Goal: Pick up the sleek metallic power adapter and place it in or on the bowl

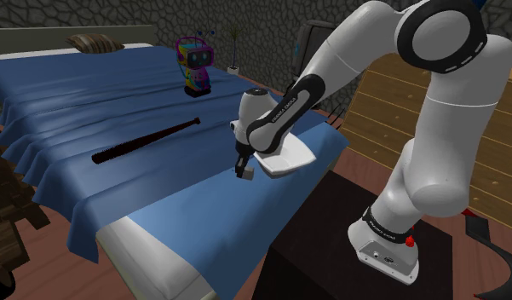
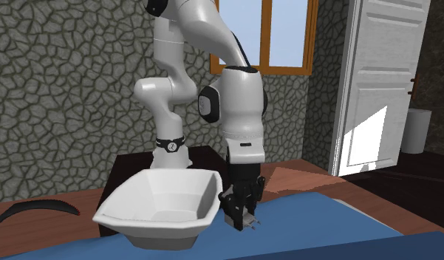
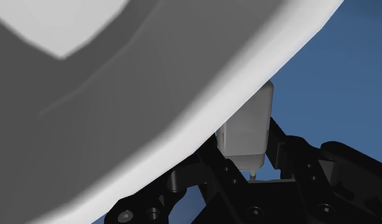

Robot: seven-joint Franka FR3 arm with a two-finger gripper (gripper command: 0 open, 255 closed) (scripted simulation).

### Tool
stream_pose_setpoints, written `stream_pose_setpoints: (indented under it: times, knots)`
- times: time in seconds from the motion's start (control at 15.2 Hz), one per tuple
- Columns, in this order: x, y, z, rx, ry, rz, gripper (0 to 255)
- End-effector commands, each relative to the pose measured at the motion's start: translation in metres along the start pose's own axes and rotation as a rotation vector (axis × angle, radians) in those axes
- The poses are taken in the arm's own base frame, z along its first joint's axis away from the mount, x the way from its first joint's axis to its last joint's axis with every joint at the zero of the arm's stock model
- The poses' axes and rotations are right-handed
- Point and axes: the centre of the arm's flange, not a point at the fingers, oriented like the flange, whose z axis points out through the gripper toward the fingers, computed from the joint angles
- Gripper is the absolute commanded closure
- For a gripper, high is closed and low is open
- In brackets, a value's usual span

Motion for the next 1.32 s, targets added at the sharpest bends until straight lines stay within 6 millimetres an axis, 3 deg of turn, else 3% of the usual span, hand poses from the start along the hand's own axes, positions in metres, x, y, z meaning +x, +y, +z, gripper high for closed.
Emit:
stream_pose_setpoints:
  times: [0.0, 0.33, 1.25]
  knots:
    - [-0.003, 0.003, 0.003, 0.002, -0.012, 0.008, 255]
    - [-0.001, 0.003, 0.006, 0.001, -0.012, 0.008, 255]
    - [0.002, 0.002, -0.068, 0.001, -0.012, 0.008, 255]
